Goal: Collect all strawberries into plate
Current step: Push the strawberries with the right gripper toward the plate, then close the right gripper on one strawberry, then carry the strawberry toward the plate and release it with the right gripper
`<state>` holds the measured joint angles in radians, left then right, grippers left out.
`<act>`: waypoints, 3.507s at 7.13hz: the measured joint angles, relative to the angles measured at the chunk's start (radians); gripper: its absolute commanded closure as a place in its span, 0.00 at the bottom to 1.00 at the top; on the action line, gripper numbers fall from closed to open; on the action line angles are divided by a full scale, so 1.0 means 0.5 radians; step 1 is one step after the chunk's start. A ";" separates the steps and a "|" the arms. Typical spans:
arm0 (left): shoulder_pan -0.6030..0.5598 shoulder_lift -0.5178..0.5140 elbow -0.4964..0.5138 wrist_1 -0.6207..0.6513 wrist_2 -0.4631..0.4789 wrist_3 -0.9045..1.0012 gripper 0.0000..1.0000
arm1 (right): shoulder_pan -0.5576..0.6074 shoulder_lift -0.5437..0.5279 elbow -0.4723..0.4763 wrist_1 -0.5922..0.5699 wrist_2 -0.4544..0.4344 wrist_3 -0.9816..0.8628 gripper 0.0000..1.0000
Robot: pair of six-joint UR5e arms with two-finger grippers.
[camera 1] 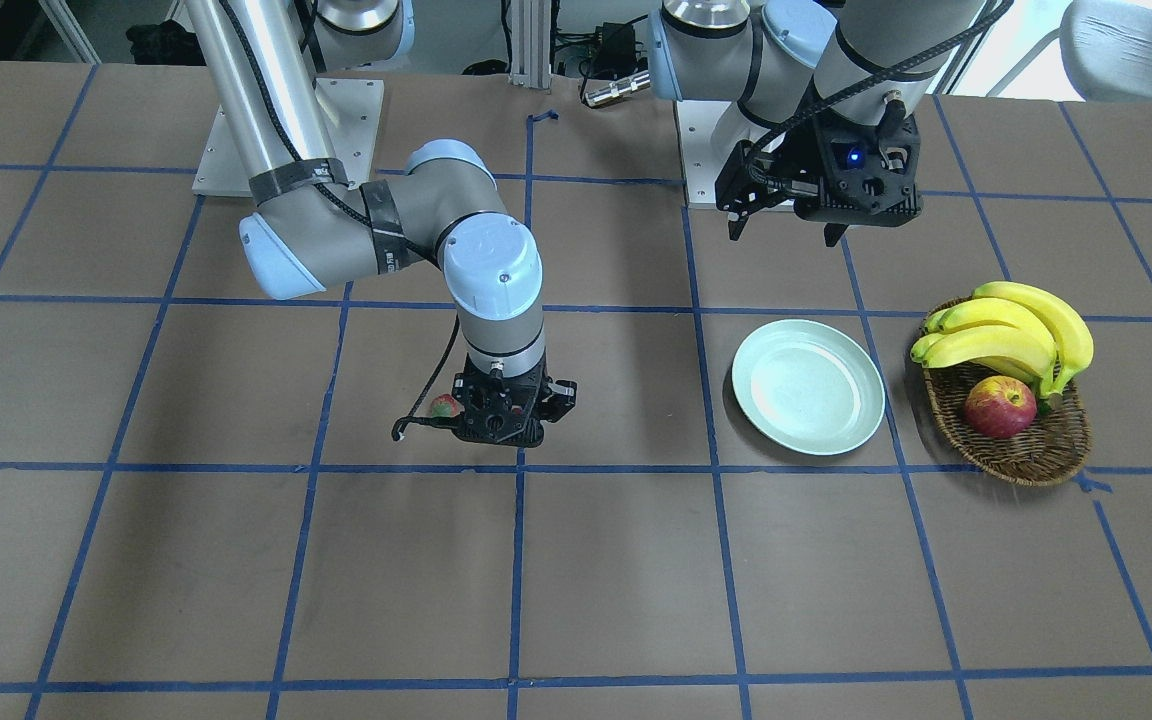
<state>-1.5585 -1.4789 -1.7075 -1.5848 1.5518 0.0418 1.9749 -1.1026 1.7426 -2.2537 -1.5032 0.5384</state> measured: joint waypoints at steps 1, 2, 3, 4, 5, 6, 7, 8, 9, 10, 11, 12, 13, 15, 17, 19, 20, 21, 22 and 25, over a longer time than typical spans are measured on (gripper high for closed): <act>0.000 0.000 0.000 0.000 0.000 0.001 0.00 | 0.061 0.013 -0.007 -0.013 0.041 0.098 0.99; 0.000 0.000 0.000 0.000 0.000 0.000 0.00 | 0.105 0.035 -0.008 -0.019 0.058 0.155 0.48; 0.000 0.000 -0.001 0.000 0.000 0.000 0.00 | 0.125 0.054 -0.008 -0.020 0.064 0.179 0.00; 0.000 0.000 -0.002 0.000 -0.001 0.001 0.00 | 0.133 0.068 -0.004 -0.021 0.065 0.187 0.00; -0.001 0.000 -0.002 0.000 -0.002 0.000 0.00 | 0.135 0.074 0.003 -0.020 0.063 0.188 0.00; -0.001 0.000 -0.002 -0.001 -0.002 0.000 0.00 | 0.136 0.070 0.001 -0.015 0.051 0.183 0.00; -0.001 0.000 -0.003 -0.001 -0.002 0.001 0.00 | 0.130 0.046 -0.005 -0.004 0.029 0.160 0.00; -0.001 0.000 -0.003 -0.002 -0.002 0.002 0.00 | 0.099 -0.007 0.000 0.020 -0.004 0.113 0.01; -0.001 0.000 -0.005 -0.002 -0.002 0.002 0.00 | 0.036 -0.079 0.013 0.095 -0.042 0.081 0.04; -0.002 0.000 -0.007 -0.003 -0.002 0.002 0.00 | -0.024 -0.157 0.032 0.221 -0.064 0.135 0.04; -0.003 0.000 -0.008 -0.003 -0.002 0.002 0.00 | -0.071 -0.215 0.068 0.312 -0.073 0.269 0.07; -0.003 0.000 -0.008 -0.003 -0.003 0.002 0.00 | -0.108 -0.240 0.119 0.336 -0.078 0.427 0.07; -0.003 -0.002 -0.009 -0.003 -0.003 0.002 0.00 | -0.129 -0.241 0.171 0.322 -0.079 0.572 0.05; -0.003 -0.001 -0.010 -0.003 -0.002 0.002 0.00 | -0.141 -0.203 0.274 0.183 -0.077 0.718 0.07; -0.004 -0.002 -0.011 -0.003 -0.002 0.004 0.00 | -0.142 -0.172 0.358 0.056 -0.078 0.740 0.13; -0.004 -0.003 -0.011 -0.003 -0.002 0.005 0.00 | -0.142 -0.142 0.421 -0.042 -0.080 0.742 0.70; -0.004 -0.003 -0.011 -0.003 -0.002 0.005 0.00 | -0.142 -0.140 0.425 -0.056 -0.079 0.743 0.95; -0.005 -0.003 -0.012 -0.003 -0.002 0.005 0.00 | -0.142 -0.143 0.419 -0.059 -0.078 0.742 1.00; -0.005 -0.003 -0.011 -0.003 -0.002 0.005 0.00 | -0.142 -0.147 0.416 -0.060 -0.077 0.740 1.00; -0.006 -0.003 -0.011 -0.003 -0.002 0.005 0.00 | -0.094 -0.166 0.361 -0.054 -0.004 0.728 1.00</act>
<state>-1.5616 -1.4803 -1.7128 -1.5861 1.5508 0.0445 1.9278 -1.1854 1.9230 -2.2808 -1.5053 0.9026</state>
